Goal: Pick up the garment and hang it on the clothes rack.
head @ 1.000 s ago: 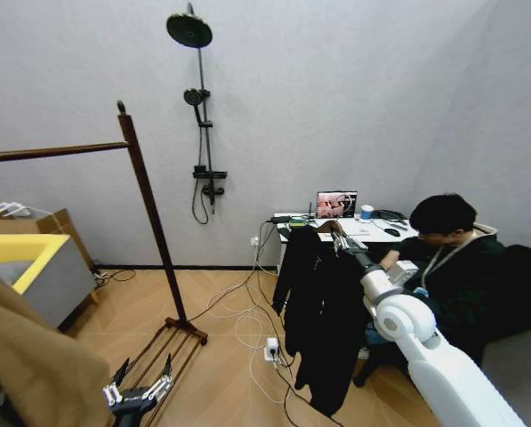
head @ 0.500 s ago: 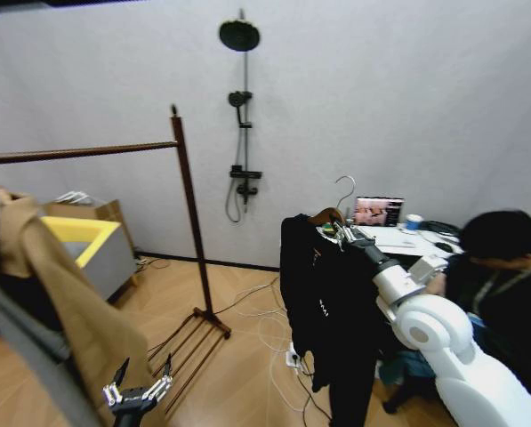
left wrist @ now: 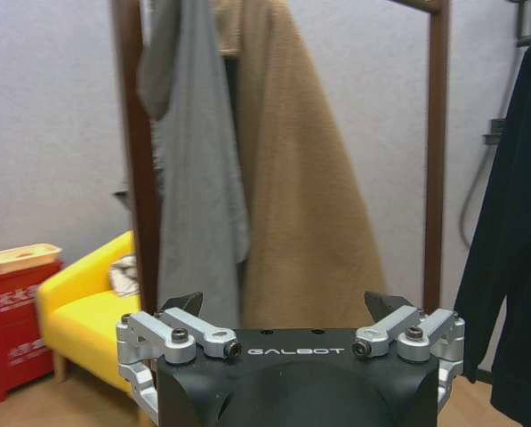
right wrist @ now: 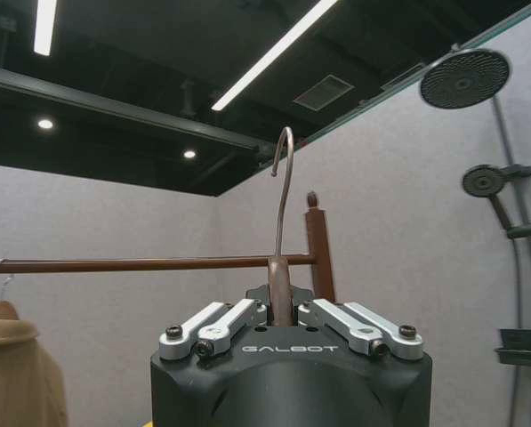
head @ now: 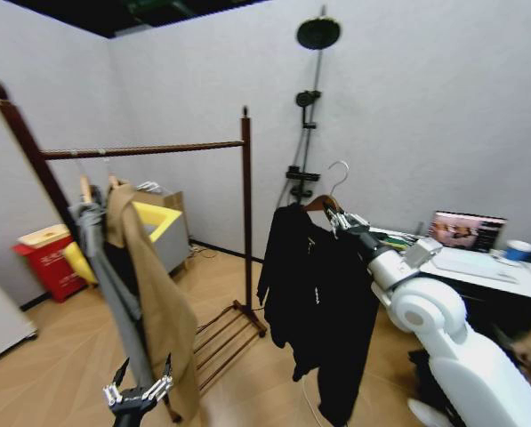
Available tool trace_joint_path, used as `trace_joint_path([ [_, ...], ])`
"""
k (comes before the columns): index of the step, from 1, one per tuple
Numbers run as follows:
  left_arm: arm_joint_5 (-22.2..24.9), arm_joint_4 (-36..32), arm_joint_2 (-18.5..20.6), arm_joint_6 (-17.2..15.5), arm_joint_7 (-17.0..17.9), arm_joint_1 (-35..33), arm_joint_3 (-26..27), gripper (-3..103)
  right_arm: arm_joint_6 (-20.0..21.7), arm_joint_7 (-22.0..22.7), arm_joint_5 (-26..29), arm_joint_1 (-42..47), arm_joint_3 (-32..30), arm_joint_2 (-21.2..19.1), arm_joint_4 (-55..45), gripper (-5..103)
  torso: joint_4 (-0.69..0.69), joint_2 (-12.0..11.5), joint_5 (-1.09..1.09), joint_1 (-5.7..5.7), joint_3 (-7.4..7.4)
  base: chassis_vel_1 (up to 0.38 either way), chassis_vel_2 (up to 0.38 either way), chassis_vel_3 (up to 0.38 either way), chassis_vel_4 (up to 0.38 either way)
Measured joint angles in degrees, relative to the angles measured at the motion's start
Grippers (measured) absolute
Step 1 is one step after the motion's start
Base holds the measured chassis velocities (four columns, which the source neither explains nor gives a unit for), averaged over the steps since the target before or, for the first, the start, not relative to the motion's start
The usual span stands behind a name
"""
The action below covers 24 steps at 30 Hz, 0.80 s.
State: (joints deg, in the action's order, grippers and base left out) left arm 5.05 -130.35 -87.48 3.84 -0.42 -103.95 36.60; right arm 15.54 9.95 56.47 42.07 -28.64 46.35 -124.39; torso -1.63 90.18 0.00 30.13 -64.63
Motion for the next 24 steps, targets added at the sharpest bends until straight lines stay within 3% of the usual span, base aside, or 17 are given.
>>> trace_joint_path([
  [9, 0.0, 0.0, 0.0, 0.0, 0.0, 0.0, 0.0, 100, -0.11, 0.04, -0.27, -4.58, 3.91, 0.24, 1.9, 10, 0.0, 0.0, 0.0, 0.01, 0.0, 0.113, 0.11, 0.116, 0.115],
  [15, 0.0, 0.0, 0.0, 0.0, 0.02, 0.0, 0.01, 100, -0.89, 0.18, -1.91, -13.04, 12.74, 2.08, 8.01, 10, 0.0, 0.0, 0.01, 0.01, 0.0, 0.062, 0.062, 0.047, 0.059],
  [18, 0.0, 0.0, 0.0, 0.0, 0.0, 0.0, 0.0, 100, -3.02, -0.55, -7.07, -22.58, 20.49, 5.04, 16.68, 10, -0.02, -0.01, -0.01, 0.02, -0.01, 0.0, 0.0, 0.0, 0.0],
  [22, 0.0, 0.0, 0.0, 0.0, -0.02, 0.0, -0.01, 100, -4.06, -0.79, -9.09, -29.55, 25.21, 7.57, 22.24, 10, 0.0, -0.01, 0.01, 0.02, 0.0, 0.0, 0.0, 0.0, 0.0],
  [24, 0.0, 0.0, 0.0, 0.0, 0.01, 0.0, 0.0, 100, -4.58, -0.99, -10.46, -35.84, 30.18, 11.4, 29.77, 10, 0.0, -0.01, 0.01, 0.01, -0.01, 0.0, 0.0, 0.0, 0.0],
])
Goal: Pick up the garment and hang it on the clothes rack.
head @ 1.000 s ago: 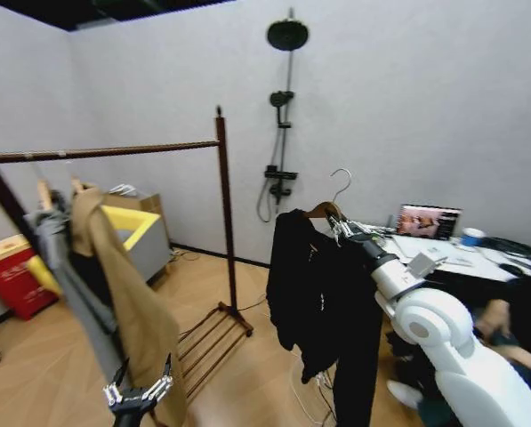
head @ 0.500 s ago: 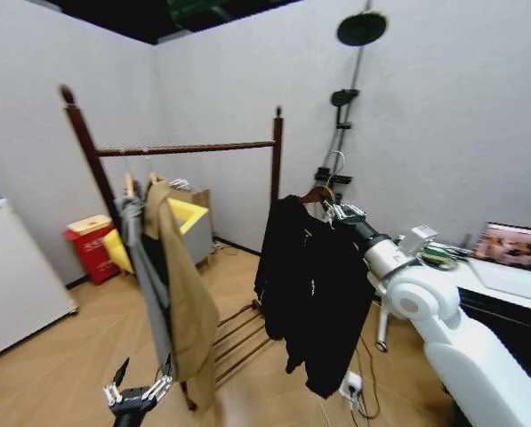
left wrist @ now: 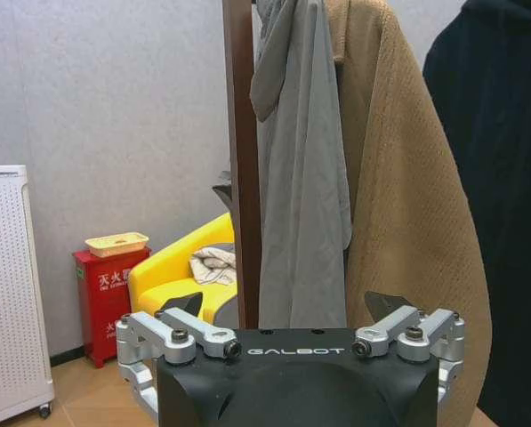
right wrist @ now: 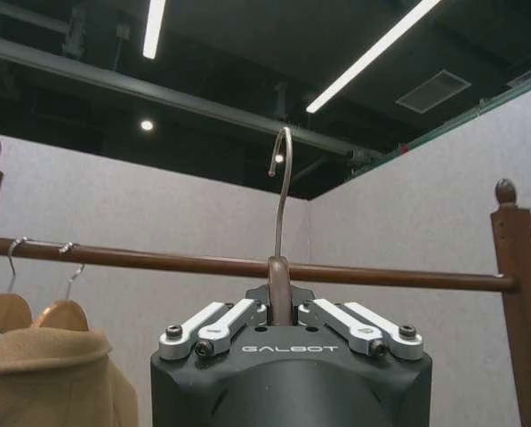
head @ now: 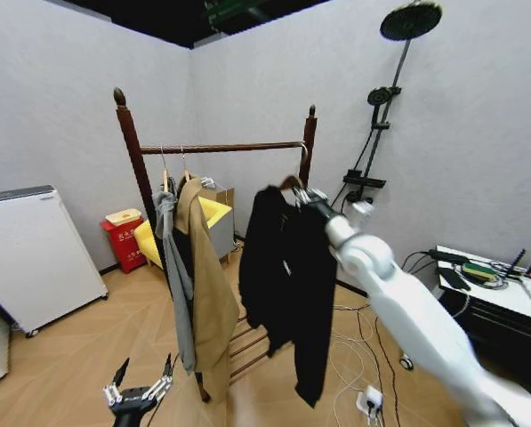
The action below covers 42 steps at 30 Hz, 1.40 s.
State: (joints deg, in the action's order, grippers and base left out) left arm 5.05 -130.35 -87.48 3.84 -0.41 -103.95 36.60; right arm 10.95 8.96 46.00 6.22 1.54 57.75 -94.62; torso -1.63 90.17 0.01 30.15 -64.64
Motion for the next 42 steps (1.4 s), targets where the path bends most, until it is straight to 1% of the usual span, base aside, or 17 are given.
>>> trace_joint_path([
  [1, 0.0, 0.0, 0.0, 0.0, 0.0, 0.0, 0.0, 100, 0.0, 0.0, 0.0, 0.0, 0.0, 0.0, 0.0, 10, 0.0, 0.0, 0.0, 0.0, 0.0, 0.0, 0.0, 0.0, 0.0],
  [3, 0.0, 0.0, 0.0, 0.0, -0.02, 0.0, -0.01, 100, -0.63, -0.42, -1.34, -3.97, 2.92, 3.88, 6.46, 10, -0.02, 0.0, 0.0, 0.01, 0.0, 0.0, 0.0, 0.0, 0.0],
  [4, 0.0, 0.0, 0.0, 0.0, -0.02, 0.0, -0.01, 100, -0.63, -0.42, -1.34, -3.97, 2.92, 3.88, 6.46, 10, -0.02, 0.0, 0.0, 0.01, 0.0, 0.0, 0.0, 0.0, 0.0],
  [7, 0.0, 0.0, 0.0, 0.0, -0.01, 0.0, -0.01, 100, -2.67, -1.49, -4.34, -8.33, 6.06, 11.13, 14.75, 10, 0.01, -0.01, 0.0, 0.01, -0.01, 0.0, 0.0, 0.0, 0.0],
  [9, 0.0, 0.0, 0.0, 0.0, -0.01, 0.0, -0.01, 100, -3.01, -1.56, -4.71, -8.87, 6.48, 12.25, 15.73, 10, 0.02, -0.01, 0.01, 0.01, -0.01, 0.0, 0.0, 0.0, 0.0],
  [10, 0.0, 0.0, 0.0, 0.0, -0.01, 0.0, -0.01, 100, -3.5, -1.65, -5.43, -10.01, 7.13, 14.85, 17.66, 10, 0.03, -0.01, 0.03, 0.01, 0.0, 0.0, 0.0, 0.0, 0.0],
  [11, 0.0, 0.0, 0.0, 0.0, -0.01, 0.0, 0.0, 100, -3.63, -1.66, -6.01, -10.55, 7.4, 16.1, 18.65, 10, 0.02, 0.0, 0.03, 0.01, 0.0, 0.0, 0.0, 0.0, 0.0],
  [16, 0.0, 0.0, 0.0, 0.0, -0.01, 0.0, 0.0, 100, -4.39, -1.78, -7.97, -12.45, 8.08, 18.84, 22.57, 10, -0.01, 0.0, 0.0, 0.0, 0.01, 0.0, 0.0, 0.0, 0.0],
  [20, 0.0, 0.0, 0.0, 0.0, -0.01, 0.0, -0.01, 100, -5.42, -1.92, -10.07, -14.11, 8.14, 21.33, 27.41, 10, -0.01, 0.01, -0.01, -0.01, 0.01, 0.0, 0.0, 0.0, 0.0],
  [22, 0.0, 0.0, 0.0, 0.0, -0.01, 0.0, 0.0, 100, -6.91, -2.89, -12.46, -16.17, 8.14, 23.74, 33.01, 10, -0.01, 0.0, -0.01, -0.01, 0.0, 0.0, 0.0, 0.0, 0.0],
  [23, 0.0, 0.0, 0.0, 0.0, -0.01, 0.0, 0.0, 100, -6.91, -2.89, -12.46, -16.17, 8.14, 23.74, 33.01, 10, -0.01, 0.0, -0.01, -0.01, 0.0, 0.0, 0.0, 0.0, 0.0],
  [26, 0.0, 0.0, 0.0, 0.0, -0.01, 0.0, -0.01, 100, -9.46, -4.83, -13.78, -19.57, 8.22, 28.36, 41.79, 10, -0.02, 0.0, -0.01, -0.01, 0.01, 0.0, 0.0, 0.0, 0.0],
  [27, 0.0, 0.0, 0.0, 0.0, -0.01, 0.0, -0.01, 100, -9.46, -4.83, -13.78, -19.57, 8.22, 28.36, 41.79, 10, -0.02, 0.0, -0.01, -0.01, 0.01, 0.0, 0.0, 0.0, 0.0],
  [29, 0.0, 0.0, 0.0, 0.0, -0.01, 0.0, 0.0, 100, -12.87, -6.72, -16.9, -21.46, 6.9, 32.31, 48.53, 10, 0.02, 0.0, 0.01, 0.0, 0.0, 0.0, 0.0, 0.0, 0.0],
  [34, 0.0, 0.0, 0.0, 0.0, 0.0, 0.0, 0.0, 100, -12.93, -6.93, -17.61, -22.3, 6.22, 34.65, 52.53, 10, 0.02, 0.0, 0.01, -0.01, 0.01, 0.0, 0.0, 0.0, 0.0],
  [38, 0.0, 0.0, 0.0, 0.0, -0.01, 0.0, 0.0, 100, -11.69, -6.8, -18.21, -22.33, 5.84, 34.83, 54.92, 10, -0.03, 0.0, -0.01, 0.0, 0.01, 0.0, 0.0, 0.0, 0.0],
  [42, 0.0, 0.0, 0.0, 0.0, 0.0, 0.0, 0.0, 100, -10.52, -6.22, -17.84, -21.45, 5.82, 34.7, 53.61, 10, -0.04, 0.01, -0.03, -0.01, 0.01, 0.0, 0.0, 0.0, 0.0],
])
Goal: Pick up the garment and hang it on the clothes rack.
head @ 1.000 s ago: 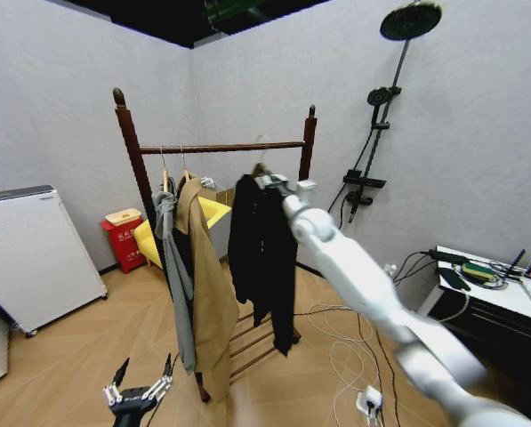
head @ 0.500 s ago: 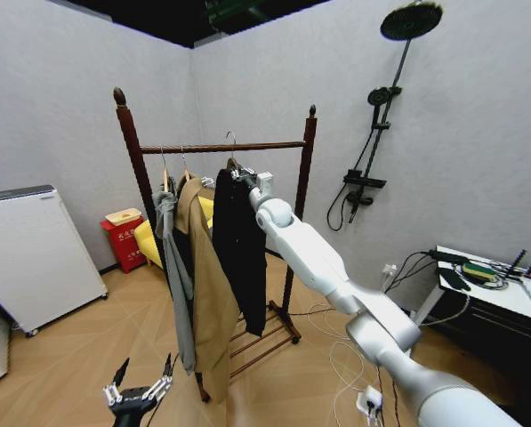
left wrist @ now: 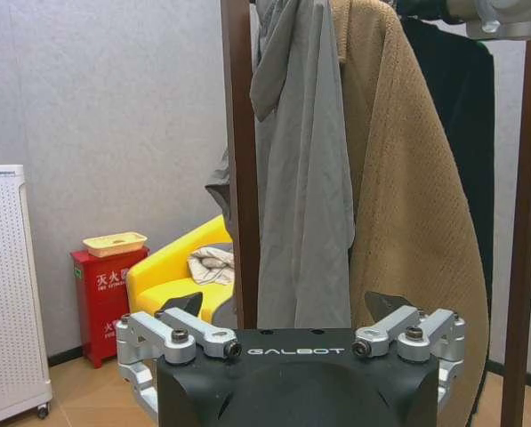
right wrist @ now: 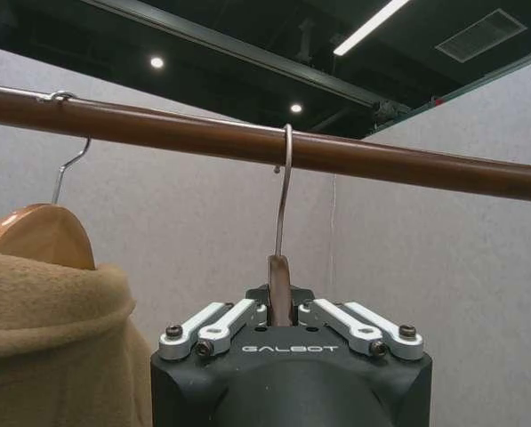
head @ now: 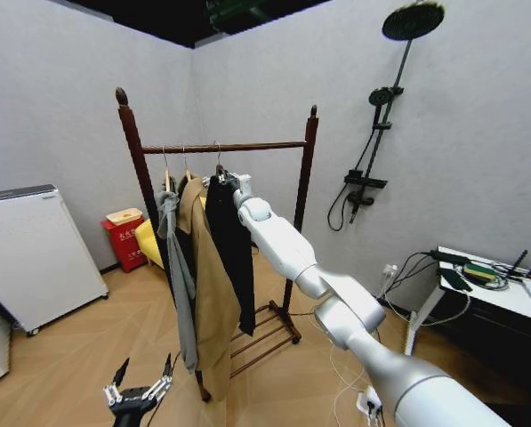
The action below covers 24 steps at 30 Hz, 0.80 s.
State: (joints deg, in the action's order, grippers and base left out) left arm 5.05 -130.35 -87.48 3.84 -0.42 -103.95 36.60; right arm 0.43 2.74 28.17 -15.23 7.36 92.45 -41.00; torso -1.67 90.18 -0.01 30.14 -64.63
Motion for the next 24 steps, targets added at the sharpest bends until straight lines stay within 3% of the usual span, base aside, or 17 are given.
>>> trace_joint_path([
  [2, 0.0, 0.0, 0.0, 0.0, -0.01, 0.0, 0.0, 100, 0.86, 0.5, 0.66, 0.61, 0.29, -0.1, -1.66, 7, 0.01, 0.0, 0.0, 0.0, 0.0, 0.0, 0.0, 0.0, 0.0],
  [7, 0.0, 0.0, 0.0, 0.0, 0.0, 0.0, 0.0, 100, 3.43, 1.9, 2.11, 2.87, 0.89, -3.11, -9.36, 23, 0.07, 0.0, 0.02, 0.0, 0.01, 0.0, 0.0, 0.0, 0.0],
  [9, 0.0, 0.0, 0.01, 0.0, 0.0, 0.0, 0.0, 100, 6.07, 4.04, 2.92, 5.73, 1.39, -7.44, -17.56, 33, 0.05, 0.0, 0.01, 0.0, 0.0, 0.0, 0.0, 0.0, 0.0],
  [10, 0.0, 0.0, 0.01, 0.0, 0.0, 0.0, 0.0, 100, 6.07, 4.04, 2.92, 5.73, 1.39, -7.44, -17.56, 33, 0.05, 0.0, 0.01, 0.0, 0.0, 0.0, 0.0, 0.0, 0.0],
  [12, 0.0, 0.0, 0.0, 0.0, 0.0, 0.0, 0.0, 100, 9.49, 6.34, 5.88, 10.14, 2.04, -12.91, -28.47, 44, 0.0, 0.01, -0.01, 0.0, 0.01, 0.0, 0.0, 0.0, 0.0],
  [14, 0.0, 0.0, 0.0, 0.0, -0.01, 0.0, 0.0, 100, 10.61, 7.54, 7.41, 12.28, 2.24, -15.1, -33.28, 50, -0.01, 0.0, -0.01, 0.0, 0.01, 0.0, 0.0, 0.0, 0.0],
  [15, 0.0, 0.0, 0.0, 0.0, 0.0, 0.0, -0.01, 100, 12.0, 8.86, 9.34, 14.78, 2.16, -17.68, -38.61, 55, 0.03, 0.0, -0.02, 0.0, 0.0, 0.0, 0.0, 0.0, 0.0],
  [16, 0.0, 0.0, 0.0, 0.0, 0.0, 0.0, -0.01, 100, 12.0, 8.86, 9.34, 14.78, 2.16, -17.68, -38.61, 55, 0.03, 0.0, -0.02, 0.0, 0.0, 0.0, 0.0, 0.0, 0.0],
  [18, 0.0, 0.0, 0.0, 0.0, 0.0, 0.0, 0.0, 100, 14.96, 11.6, 12.93, 18.94, 0.56, -23.11, -47.9, 65, 0.08, 0.0, 0.0, 0.0, 0.0, 0.0, 0.0, 0.0, 0.0],
  [19, 0.0, 0.0, 0.0, 0.0, 0.0, 0.0, 0.0, 100, 14.96, 11.6, 12.93, 18.94, 0.56, -23.11, -47.9, 65, 0.08, 0.0, 0.0, 0.0, 0.0, 0.0, 0.0, 0.0, 0.0],
  [20, 0.0, 0.0, 0.0, 0.0, 0.03, 0.0, 0.0, 100, 16.9, 12.96, 15.1, 21.49, -1.2, -27.3, -53.54, 65, 0.07, 0.0, -0.01, 0.0, 0.0, 0.0, 0.0, 0.0, 0.0],
  [21, 0.0, 0.0, 0.0, 0.0, 0.03, 0.0, 0.0, 100, 16.9, 12.96, 15.1, 21.49, -1.2, -27.3, -53.54, 65, 0.07, 0.0, -0.01, 0.0, 0.0, 0.0, 0.0, 0.0, 0.0],
  [23, 0.0, 0.0, 0.0, 0.0, 0.03, 0.0, 0.0, 100, 19.56, 14.72, 18.99, 28.55, -6.71, -35.7, -64.08, 82, -0.01, 0.01, 0.0, -0.01, 0.01, 0.0, 0.0, 0.0, 0.0],
  [24, 0.0, 0.0, 0.0, 0.0, 0.03, 0.0, 0.0, 100, 19.56, 14.72, 18.99, 28.55, -6.71, -35.7, -64.08, 82, -0.01, 0.01, 0.0, -0.01, 0.01, 0.0, 0.0, 0.0, 0.0],
])
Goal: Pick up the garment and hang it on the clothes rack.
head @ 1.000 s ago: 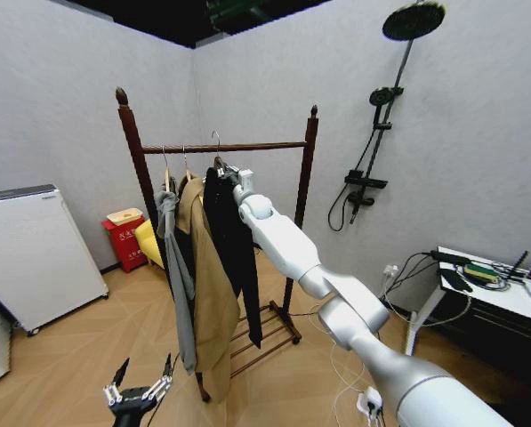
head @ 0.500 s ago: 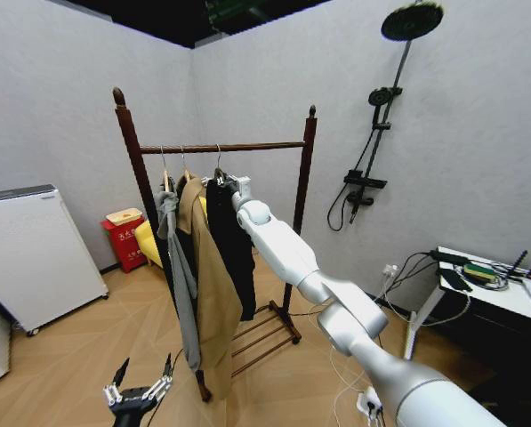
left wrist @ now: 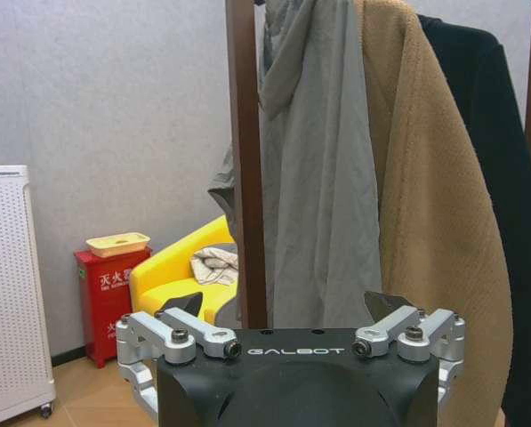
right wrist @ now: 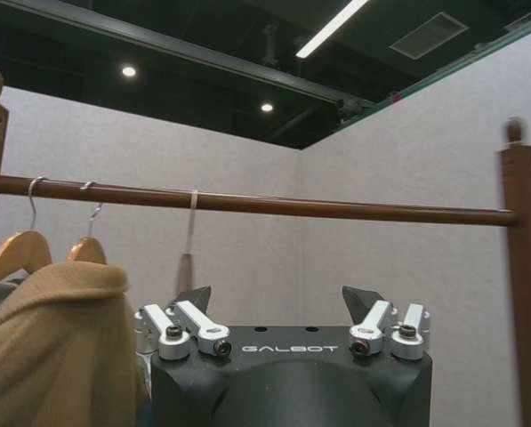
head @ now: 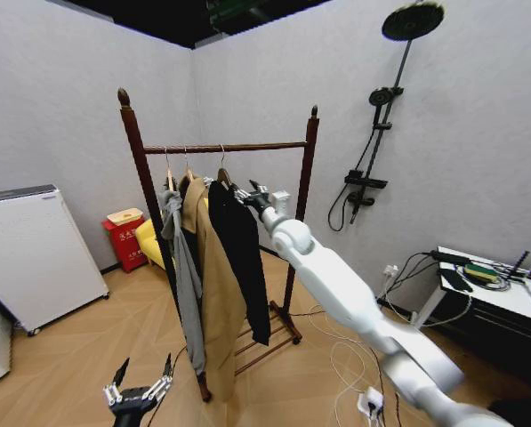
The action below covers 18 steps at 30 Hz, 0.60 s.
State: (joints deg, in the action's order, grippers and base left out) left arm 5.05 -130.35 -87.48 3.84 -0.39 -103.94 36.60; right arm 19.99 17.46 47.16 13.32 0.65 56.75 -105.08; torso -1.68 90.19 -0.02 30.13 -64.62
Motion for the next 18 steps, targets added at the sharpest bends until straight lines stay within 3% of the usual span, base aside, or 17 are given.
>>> trace_joint_path([
  [2, 0.0, 0.0, 0.0, 0.0, -0.03, 0.0, -0.01, 100, 1.34, 0.05, 0.95, 11.2, -8.02, -5.45, -7.95, 87, 0.03, 0.0, -0.04, 0.0, -0.01, 0.0, 0.0, 0.0, 0.0],
  [3, 0.0, 0.0, 0.0, 0.0, -0.03, 0.0, -0.01, 100, 1.34, 0.05, 0.95, 11.2, -8.02, -5.45, -7.95, 87, 0.03, 0.0, -0.04, 0.0, -0.01, 0.0, 0.0, 0.0, 0.0],
  [4, 0.0, 0.0, 0.0, 0.0, -0.01, -0.01, -0.01, 100, 1.89, -0.38, 0.97, 15.53, -11.78, -6.72, -10.45, 97, 0.03, 0.0, -0.05, 0.0, -0.02, 0.0, 0.0, 0.0, 0.0],
  [7, 0.0, 0.0, 0.0, 0.0, -0.02, 0.0, -0.01, 100, 1.79, -1.08, 0.08, 31.61, -25.55, -9.1, -16.42, 100, 0.04, 0.0, 0.03, 0.0, 0.0, 0.0, 0.0, 0.0, 0.0],
  [10, 0.0, 0.0, 0.0, 0.0, -0.01, 0.0, 0.0, 100, 1.79, -1.26, -0.18, 34.22, -27.41, -9.0, -16.95, 100, 0.04, 0.0, -0.01, 0.0, -0.01, 0.0, 0.0, 0.0, 0.0],
  [11, 0.0, 0.0, 0.0, 0.0, -0.02, 0.0, -0.01, 100, 1.68, -1.8, -1.05, 42.28, -33.83, -7.73, -18.74, 100, 0.04, -0.01, -0.03, 0.0, -0.01, 0.0, 0.0, 0.0, 0.0],
  [13, 0.0, 0.0, 0.01, 0.0, -0.01, 0.0, 0.0, 100, 0.44, -3.16, -3.83, 54.48, -41.01, -5.09, -20.72, 100, 0.04, 0.0, 0.0, 0.0, 0.0, 0.0, 0.0, 0.0, 0.0],
  [14, 0.0, 0.0, 0.01, 0.0, -0.01, 0.0, 0.0, 100, 0.44, -3.16, -3.83, 54.48, -41.01, -5.09, -20.72, 100, 0.04, 0.0, 0.0, 0.0, 0.0, 0.0, 0.0, 0.0, 0.0],
  [17, 0.0, 0.0, 0.01, 0.0, -0.04, 0.0, -0.01, 100, -1.08, -3.72, -7.14, 68.27, -46.14, -0.37, -24.55, 100, 0.03, 0.0, 0.02, -0.01, -0.01, 0.0, 0.0, 0.0, 0.0],
  [18, 0.0, 0.0, 0.01, 0.0, -0.04, 0.0, -0.01, 100, -1.08, -3.72, -7.14, 68.27, -46.14, -0.37, -24.55, 100, 0.03, 0.0, 0.02, -0.01, -0.01, 0.0, 0.0, 0.0, 0.0],
])
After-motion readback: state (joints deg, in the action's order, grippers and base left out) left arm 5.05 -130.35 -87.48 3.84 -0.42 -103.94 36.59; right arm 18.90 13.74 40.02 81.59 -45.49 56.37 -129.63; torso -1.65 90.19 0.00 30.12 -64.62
